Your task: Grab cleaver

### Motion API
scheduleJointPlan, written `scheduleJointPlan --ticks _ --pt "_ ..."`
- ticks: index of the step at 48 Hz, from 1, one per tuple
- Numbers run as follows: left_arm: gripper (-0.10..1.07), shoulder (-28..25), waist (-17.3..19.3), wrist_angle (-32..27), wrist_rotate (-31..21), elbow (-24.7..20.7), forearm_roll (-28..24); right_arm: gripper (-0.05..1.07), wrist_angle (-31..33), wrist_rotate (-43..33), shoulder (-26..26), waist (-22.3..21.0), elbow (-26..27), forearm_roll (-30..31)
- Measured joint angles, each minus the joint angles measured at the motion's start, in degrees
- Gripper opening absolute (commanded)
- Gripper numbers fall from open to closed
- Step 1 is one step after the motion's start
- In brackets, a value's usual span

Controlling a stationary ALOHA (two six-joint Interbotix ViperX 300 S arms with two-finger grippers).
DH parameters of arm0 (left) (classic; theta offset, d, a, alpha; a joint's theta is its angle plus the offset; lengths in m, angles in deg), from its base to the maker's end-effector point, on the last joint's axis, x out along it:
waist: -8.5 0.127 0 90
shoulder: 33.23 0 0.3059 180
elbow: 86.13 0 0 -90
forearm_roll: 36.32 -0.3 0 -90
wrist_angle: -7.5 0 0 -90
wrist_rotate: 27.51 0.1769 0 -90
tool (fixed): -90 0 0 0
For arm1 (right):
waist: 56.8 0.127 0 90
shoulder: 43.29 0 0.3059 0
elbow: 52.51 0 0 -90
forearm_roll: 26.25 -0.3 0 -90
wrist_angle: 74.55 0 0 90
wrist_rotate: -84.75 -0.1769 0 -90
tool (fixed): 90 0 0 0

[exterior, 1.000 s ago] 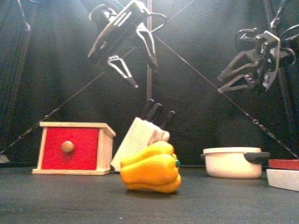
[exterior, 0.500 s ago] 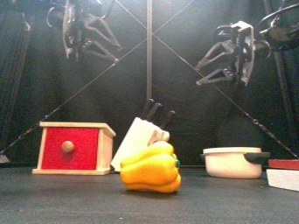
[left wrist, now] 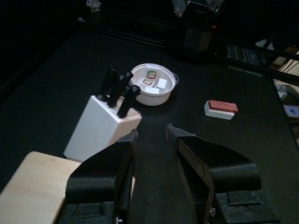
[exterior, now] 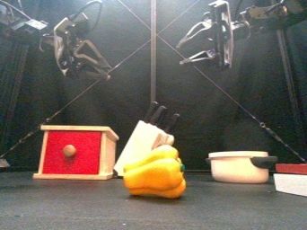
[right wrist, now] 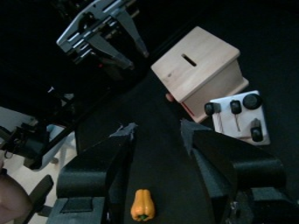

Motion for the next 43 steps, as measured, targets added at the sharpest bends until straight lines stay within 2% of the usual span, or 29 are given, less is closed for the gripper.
scheduleJointPlan --ticks 6,13,25,30,35,43 --pt "0.74 0.6 0.1 0.1 -0.1 1.3 -1.4 0.82 8.3 0.0 -1.1 -1.1 4.4 -1.8" --pt "0.74 1.8 0.2 0.1 -0.1 2.8 -1.7 0.82 14.0 -0.1 -2.8 -2.9 7.9 -4.8" --pt "0.74 6.4 0.1 0.4 -0.2 5.4 -1.7 0.82 24.3 -0.1 -9.8 -3.7 14.5 -7.0" --pt "0.74 7.4 0.0 0.4 -0.2 6.4 -1.3 0.82 27.0 0.3 -12.7 -3.5 16.5 -5.4" --pt "0.74 7.7 0.0 0.5 -0.2 7.0 -0.4 0.82 27.8 0.7 -16.0 -2.5 17.9 -0.6" --pt "0.74 7.7 0.0 0.4 -0.2 7.5 0.5 0.82 27.2 0.4 -18.0 0.5 18.9 6.8"
